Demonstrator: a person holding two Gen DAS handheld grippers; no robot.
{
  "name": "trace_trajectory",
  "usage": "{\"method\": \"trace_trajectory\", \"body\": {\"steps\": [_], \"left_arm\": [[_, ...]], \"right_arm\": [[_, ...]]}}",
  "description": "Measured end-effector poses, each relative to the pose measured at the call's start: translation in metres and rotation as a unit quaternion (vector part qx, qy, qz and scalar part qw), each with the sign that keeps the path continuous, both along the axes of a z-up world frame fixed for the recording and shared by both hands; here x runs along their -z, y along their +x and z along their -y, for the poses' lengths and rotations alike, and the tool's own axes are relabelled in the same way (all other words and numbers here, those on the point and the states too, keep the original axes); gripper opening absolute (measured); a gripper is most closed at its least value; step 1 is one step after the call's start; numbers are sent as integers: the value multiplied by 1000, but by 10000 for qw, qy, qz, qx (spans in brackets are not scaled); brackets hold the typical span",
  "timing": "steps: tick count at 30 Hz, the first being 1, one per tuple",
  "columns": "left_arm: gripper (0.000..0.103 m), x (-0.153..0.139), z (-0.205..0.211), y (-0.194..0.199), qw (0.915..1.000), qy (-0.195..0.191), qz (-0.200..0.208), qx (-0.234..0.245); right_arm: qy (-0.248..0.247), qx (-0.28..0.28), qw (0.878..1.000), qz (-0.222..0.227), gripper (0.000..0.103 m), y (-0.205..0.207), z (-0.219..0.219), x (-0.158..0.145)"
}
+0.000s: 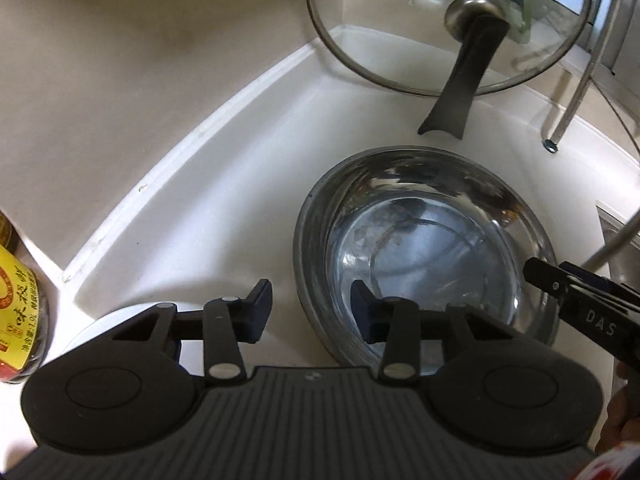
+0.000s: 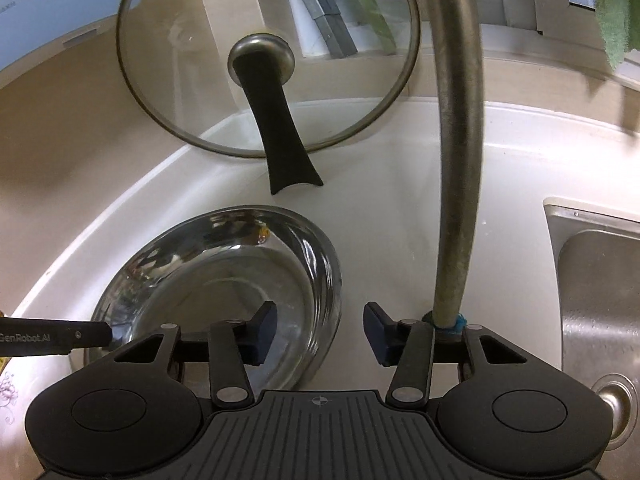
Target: Organize plates and bowls
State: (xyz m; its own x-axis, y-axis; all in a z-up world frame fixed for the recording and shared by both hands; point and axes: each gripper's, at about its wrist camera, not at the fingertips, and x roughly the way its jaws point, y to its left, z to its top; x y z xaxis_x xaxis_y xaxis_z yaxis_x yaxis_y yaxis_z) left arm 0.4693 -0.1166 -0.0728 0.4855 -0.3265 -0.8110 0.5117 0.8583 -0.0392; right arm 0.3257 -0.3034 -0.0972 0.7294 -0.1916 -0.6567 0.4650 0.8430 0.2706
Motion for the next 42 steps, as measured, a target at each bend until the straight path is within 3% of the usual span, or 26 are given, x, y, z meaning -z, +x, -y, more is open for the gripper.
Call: {"method": "trace_trajectory", "body": {"steps": [4, 9, 17, 33, 42], "left_arm": [[36, 6, 6, 9, 10000, 5, -26, -16], [24, 15, 8, 18, 9999, -33, -160, -58], [15, 21, 10, 22, 9999, -36, -149, 15], [14, 12, 4, 16, 9995, -299, 107, 10], [14, -8, -14, -2, 9978, -473, 288, -362]], "right_arm": [[-42, 37, 10000, -66, 43, 6, 1, 4], [-76, 61, 9998, -150, 37, 10, 1, 9], [-65, 67, 9997, -209, 12, 14, 4, 15], [-231, 108, 9996, 85, 12, 2, -2, 1], [-270, -162, 9988, 375, 12, -3, -4, -23]]}}
